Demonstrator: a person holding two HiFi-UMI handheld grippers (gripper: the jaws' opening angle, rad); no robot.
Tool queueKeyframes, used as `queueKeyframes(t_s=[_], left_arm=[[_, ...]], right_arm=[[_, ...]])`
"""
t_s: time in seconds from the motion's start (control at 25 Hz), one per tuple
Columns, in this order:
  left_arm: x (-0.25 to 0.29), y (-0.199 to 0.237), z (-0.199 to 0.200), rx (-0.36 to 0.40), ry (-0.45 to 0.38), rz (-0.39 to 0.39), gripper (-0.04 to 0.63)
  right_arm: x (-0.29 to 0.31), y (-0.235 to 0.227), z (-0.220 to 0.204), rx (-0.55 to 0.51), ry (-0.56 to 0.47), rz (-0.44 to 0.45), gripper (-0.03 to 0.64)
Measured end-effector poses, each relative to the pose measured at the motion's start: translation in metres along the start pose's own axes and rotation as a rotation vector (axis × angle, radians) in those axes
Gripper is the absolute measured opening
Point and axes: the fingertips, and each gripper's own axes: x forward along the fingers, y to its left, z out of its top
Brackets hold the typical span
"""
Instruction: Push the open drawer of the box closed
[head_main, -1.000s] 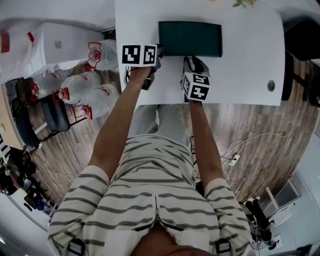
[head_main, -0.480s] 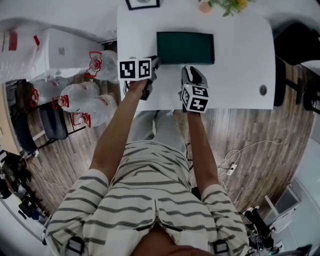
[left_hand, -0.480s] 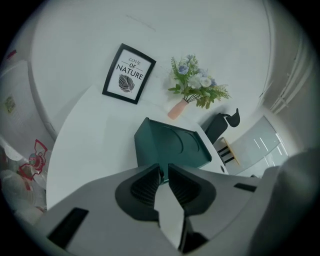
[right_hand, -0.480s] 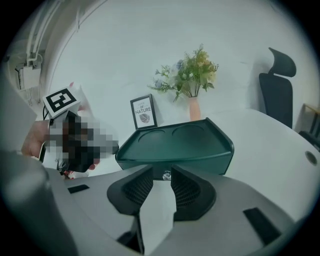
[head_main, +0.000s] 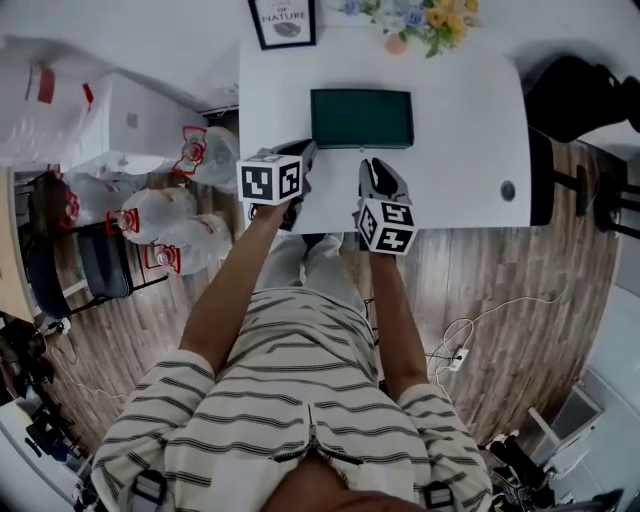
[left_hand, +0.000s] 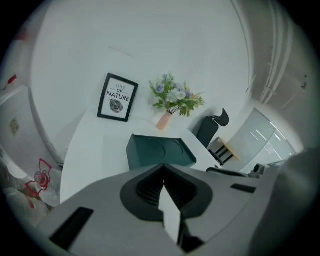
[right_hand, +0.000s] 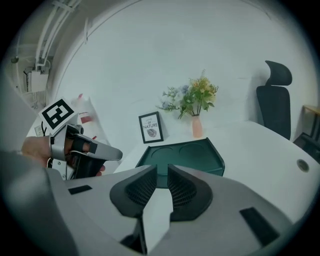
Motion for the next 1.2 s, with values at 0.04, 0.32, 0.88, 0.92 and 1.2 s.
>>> queueKeyframes(t_s=[0.04,0.32,0.88,0.92,1.2], left_arm=[[-0.005,-0.003,0.003,0.02,-0.016,0.004,0.002],[-0.043,-0.034,0.018,0.175,-0.122,-0.006,0.002],[-0.103,-0.073,0.04,0.302,-0.306,-0.045,0.0],[-0.106,-0.074,0.04,0.307,-0.311,-0.051,0.0],[-0.124,-0.086,0.042,0.361,-0.365,-0.078,0.0]], right_arm=[[-0.004,0.003,0.003,0.0,-0.009,0.003,0.052],[-0.032,0.022,0.02,-0.014,-0.067,0.013,0.0],[-0.083,0.05,0.063,-0.02,-0.168,0.029,0.002],[-0.085,0.052,0.065,-0.02,-0.176,0.029,0.002],[-0.102,0.062,0.079,-0.031,-0.227,0.027,0.0]])
